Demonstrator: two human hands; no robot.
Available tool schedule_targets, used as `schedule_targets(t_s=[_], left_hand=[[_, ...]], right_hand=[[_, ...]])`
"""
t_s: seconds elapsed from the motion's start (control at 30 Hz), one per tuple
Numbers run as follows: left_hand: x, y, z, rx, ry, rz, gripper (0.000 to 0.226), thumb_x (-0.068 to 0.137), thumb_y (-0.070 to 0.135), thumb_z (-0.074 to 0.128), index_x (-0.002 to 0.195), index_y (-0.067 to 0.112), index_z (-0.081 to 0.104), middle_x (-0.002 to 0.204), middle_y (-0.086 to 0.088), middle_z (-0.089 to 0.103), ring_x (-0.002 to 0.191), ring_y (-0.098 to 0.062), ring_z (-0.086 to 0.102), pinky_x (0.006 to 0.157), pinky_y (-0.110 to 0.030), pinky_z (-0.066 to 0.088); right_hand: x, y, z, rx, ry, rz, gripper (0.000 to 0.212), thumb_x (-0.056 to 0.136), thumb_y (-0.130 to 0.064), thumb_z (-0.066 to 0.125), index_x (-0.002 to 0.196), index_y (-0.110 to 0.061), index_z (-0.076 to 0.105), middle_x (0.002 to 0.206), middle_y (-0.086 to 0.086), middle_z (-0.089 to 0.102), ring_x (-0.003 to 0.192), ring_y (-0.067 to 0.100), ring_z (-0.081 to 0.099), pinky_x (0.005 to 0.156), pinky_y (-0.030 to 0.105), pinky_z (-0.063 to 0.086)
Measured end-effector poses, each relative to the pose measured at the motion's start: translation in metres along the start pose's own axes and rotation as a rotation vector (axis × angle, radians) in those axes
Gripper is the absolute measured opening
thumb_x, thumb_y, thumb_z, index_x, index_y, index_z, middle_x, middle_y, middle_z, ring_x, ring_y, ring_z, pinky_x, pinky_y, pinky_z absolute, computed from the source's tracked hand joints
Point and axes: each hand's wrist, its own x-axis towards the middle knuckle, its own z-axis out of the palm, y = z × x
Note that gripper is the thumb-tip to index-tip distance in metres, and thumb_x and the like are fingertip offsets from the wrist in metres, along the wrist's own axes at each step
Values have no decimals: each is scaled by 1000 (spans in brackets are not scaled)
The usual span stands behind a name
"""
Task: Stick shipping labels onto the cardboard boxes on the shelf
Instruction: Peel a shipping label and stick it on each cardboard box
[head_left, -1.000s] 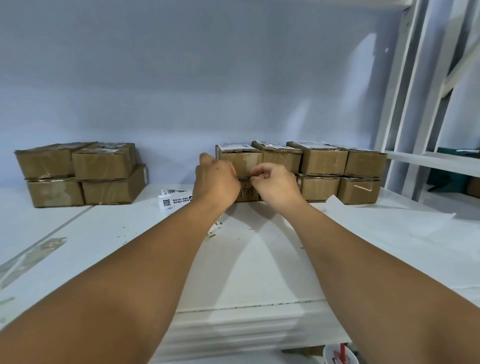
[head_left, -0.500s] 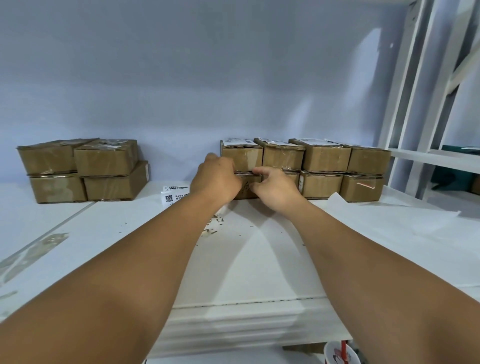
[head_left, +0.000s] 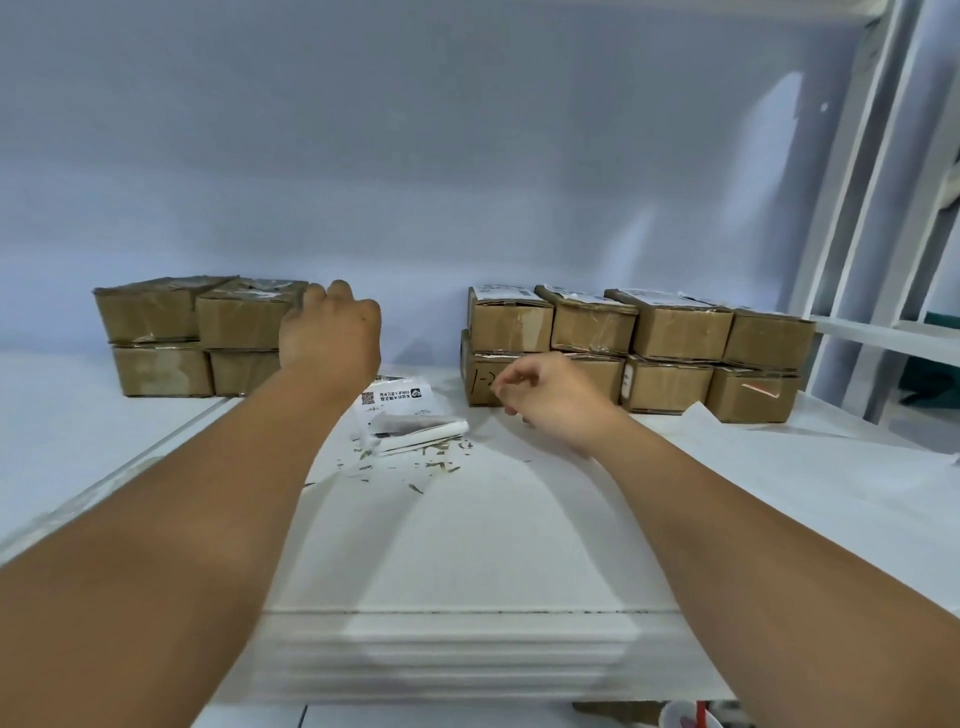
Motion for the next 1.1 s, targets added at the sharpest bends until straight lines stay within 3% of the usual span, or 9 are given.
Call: schedule_targets(t_s=[0.13,0.23,0.33,0.4,0.57,0.77,0.9,1.1], left_hand=[[-3,-29,12,-24,103,64,36,85,2,48,119,11,55,124,-11,45,119,-31,39,69,-36,39],[-2,-53,26,-85,238,45,38,80,7,62,117,10,54,135,-16,43,126,-35,37,81,-47,46],[-1,-65,36,-143,185,-44,57,88,23,58,139,14,35,150,-20,23,139,-40,17,109,-54,22],[-1,-65,41,-161,139,-115,63,92,28,51,147,15,22,154,-20,14,142,-41,7,114,-54,10],[-1,-64,47,-189,58,-203,65,91,18,44,149,14,13,152,-21,14,142,-44,-2,111,-64,8],[2,-70,44,-232,55,-210,57,90,28,57,138,7,35,144,-20,28,138,-42,12,104,-63,26],[1,-70,39,-221,82,-203,52,88,28,58,132,7,41,138,-22,32,133,-41,20,102,-59,30],[2,-57,12,-292,375,-60,59,75,27,71,129,19,48,132,-15,43,127,-37,30,95,-56,29]], right_hand=[[-7,-10,12,39,-62,-55,14,90,-27,62,87,-19,73,75,-11,64,69,5,55,66,25,44],[-10,-17,17,19,-48,-96,10,89,-29,64,89,-22,72,71,-16,60,67,0,51,66,21,40],[-13,-26,22,34,-48,-110,12,89,-28,65,93,-21,73,76,-12,64,67,-1,53,63,14,40],[-15,-29,24,43,-45,-111,13,88,-28,66,95,-20,73,81,-8,66,67,-1,53,60,8,38],[-12,-23,24,-33,-83,-95,16,87,-33,66,95,-22,74,80,-16,66,70,-7,55,67,10,40],[-9,-19,19,-11,-66,-66,8,88,-26,66,90,-22,73,76,-15,64,67,-6,53,60,4,37],[-9,-16,17,-17,-40,-46,8,88,-27,66,88,-24,73,70,-17,61,63,-8,51,59,9,37],[-6,-14,12,30,-6,-17,9,89,-27,64,88,-23,73,66,-17,57,61,-2,49,59,16,35]])
